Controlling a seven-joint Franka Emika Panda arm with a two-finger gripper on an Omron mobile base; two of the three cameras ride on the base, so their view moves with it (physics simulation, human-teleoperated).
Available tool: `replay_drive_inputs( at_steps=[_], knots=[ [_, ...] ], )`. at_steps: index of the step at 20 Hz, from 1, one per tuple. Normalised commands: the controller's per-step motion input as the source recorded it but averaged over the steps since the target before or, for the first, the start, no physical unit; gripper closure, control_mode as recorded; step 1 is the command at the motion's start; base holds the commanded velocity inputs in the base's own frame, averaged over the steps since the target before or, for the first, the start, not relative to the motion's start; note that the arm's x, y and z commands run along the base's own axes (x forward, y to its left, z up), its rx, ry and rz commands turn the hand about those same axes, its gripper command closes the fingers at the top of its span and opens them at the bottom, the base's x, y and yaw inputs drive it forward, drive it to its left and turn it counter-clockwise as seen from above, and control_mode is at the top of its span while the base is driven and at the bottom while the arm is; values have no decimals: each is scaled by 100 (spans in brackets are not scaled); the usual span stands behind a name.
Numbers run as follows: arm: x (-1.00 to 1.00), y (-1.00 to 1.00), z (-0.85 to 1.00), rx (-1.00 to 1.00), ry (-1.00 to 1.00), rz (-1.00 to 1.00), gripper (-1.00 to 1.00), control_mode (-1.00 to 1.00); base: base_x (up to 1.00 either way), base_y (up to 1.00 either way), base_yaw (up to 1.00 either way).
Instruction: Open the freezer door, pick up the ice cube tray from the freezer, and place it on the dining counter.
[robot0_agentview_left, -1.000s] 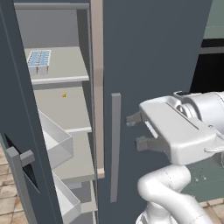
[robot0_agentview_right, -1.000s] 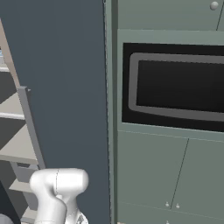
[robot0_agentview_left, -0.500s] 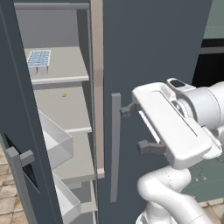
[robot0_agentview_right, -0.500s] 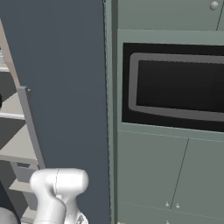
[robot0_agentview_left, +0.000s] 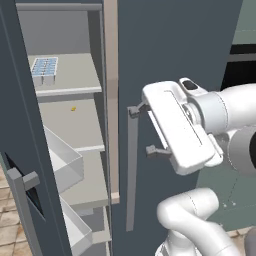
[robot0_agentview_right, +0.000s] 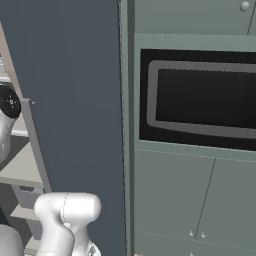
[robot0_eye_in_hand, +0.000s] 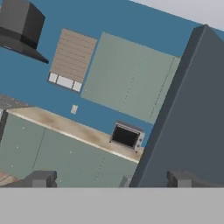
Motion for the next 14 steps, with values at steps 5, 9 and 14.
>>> replay_drive_inputs(
  at_steps=[5,9,14],
  knots=[
    [33,32,0,0,-3,0,-100,-100,0,0,0],
    [13,56,0,0,0,-2,-100,-100,0,0,0],
    [11,48,0,0,0,-5,-100,-100,0,0,0]
  ],
)
